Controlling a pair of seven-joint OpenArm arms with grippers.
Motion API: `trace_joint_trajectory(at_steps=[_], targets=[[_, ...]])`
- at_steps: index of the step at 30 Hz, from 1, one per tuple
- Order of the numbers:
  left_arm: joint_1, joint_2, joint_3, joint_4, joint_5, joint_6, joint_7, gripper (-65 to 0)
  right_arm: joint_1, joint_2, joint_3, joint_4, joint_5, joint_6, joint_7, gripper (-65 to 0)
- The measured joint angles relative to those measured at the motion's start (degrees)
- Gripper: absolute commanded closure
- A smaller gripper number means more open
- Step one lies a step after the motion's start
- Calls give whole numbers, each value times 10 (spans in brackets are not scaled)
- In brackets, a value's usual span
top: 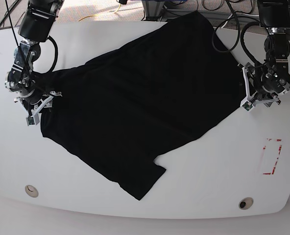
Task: Layout the t-shirt on the table in an organized manner, then fold the t-shirt properly
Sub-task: 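Regrasp the shirt edges with both grippers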
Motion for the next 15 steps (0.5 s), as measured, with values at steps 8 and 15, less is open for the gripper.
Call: trace_joint_trajectory(at_steps=[8,15], targets=[[-7,-4,-3,-56,-8,-1,-27,-399,-2,0,0,0,0,0,0,-277],[-9,-7,-3,-68,-7,0,-59,-385,-2,0,0,0,0,0,0,-277]])
